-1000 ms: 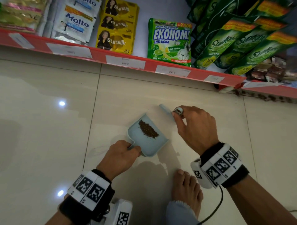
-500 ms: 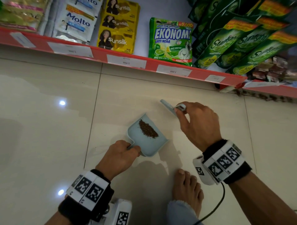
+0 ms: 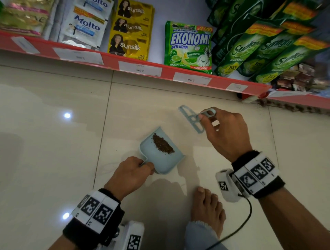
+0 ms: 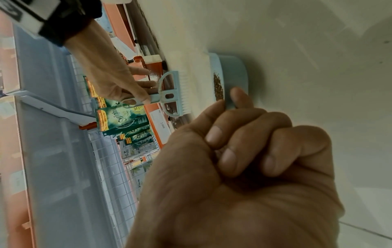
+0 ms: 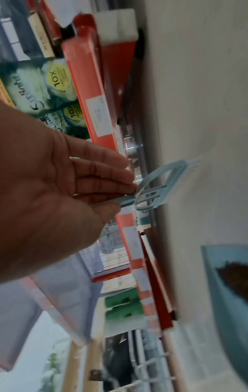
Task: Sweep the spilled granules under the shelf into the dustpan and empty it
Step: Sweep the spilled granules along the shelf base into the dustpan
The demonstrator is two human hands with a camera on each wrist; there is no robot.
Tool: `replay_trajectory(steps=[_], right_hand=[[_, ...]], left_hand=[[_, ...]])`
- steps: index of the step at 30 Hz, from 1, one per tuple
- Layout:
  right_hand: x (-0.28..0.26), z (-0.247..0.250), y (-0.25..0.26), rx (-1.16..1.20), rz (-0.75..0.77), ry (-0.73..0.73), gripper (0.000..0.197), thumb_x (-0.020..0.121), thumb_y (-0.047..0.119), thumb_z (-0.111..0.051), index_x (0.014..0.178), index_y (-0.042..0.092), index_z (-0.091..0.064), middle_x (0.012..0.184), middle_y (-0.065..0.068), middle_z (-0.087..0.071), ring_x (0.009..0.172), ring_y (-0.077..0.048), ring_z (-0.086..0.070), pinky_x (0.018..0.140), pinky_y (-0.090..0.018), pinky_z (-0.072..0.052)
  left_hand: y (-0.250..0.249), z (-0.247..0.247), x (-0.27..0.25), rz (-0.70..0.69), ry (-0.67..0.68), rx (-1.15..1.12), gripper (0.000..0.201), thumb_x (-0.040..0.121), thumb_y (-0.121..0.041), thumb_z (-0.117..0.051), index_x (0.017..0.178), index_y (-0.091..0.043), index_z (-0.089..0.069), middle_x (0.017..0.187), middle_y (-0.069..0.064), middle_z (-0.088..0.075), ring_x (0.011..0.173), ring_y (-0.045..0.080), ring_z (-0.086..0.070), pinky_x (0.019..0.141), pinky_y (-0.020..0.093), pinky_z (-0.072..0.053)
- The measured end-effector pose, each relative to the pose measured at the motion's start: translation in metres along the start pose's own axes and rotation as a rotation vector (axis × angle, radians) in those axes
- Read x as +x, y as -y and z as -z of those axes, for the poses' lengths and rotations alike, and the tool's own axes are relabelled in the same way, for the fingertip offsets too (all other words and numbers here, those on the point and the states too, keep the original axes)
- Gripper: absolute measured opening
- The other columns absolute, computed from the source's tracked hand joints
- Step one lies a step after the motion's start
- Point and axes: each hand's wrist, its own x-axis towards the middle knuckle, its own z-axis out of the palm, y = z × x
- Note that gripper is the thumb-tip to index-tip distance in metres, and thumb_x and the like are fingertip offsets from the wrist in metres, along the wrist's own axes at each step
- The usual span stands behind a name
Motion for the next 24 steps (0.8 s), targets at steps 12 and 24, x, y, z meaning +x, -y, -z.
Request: replay_trajectory(steps=[12,24], right_hand=[[-0.049,-0.029,0.039,0.201,0.011,0.252,0.026,0.099,0.036,-0.051,0.097,0.018,-0.070,0.089,0.003,-0.072,0.077,-0.017,-0.066,0.068,-0.038,-0.055],[-0.052,0.036,-0.034,0.525,-0.336,-0.019,0.015,0.095,0.031,-0.063,0.100,0.024,-0.074,0.090,0.017,-0.073,0.083,-0.008,-0.069,0.072,-0.033,-0.060]], left_hand=[[0.010,0.005,0.012,-0.016,0.104,0.009,0.030,0.089,-0.040,-0.055,0.070,-0.021,-0.070,0.040,-0.013,-0.055,0.042,0.000,-0.049,0.054,0.025,-0.038],[-0.027,-0.016,0.024,-0.096,0.261,0.028,0.034,0.092,-0.034,-0.056,0.061,-0.019,-0.055,0.048,-0.008,-0.045,0.042,0.007,-0.038,0.046,0.022,-0.030]])
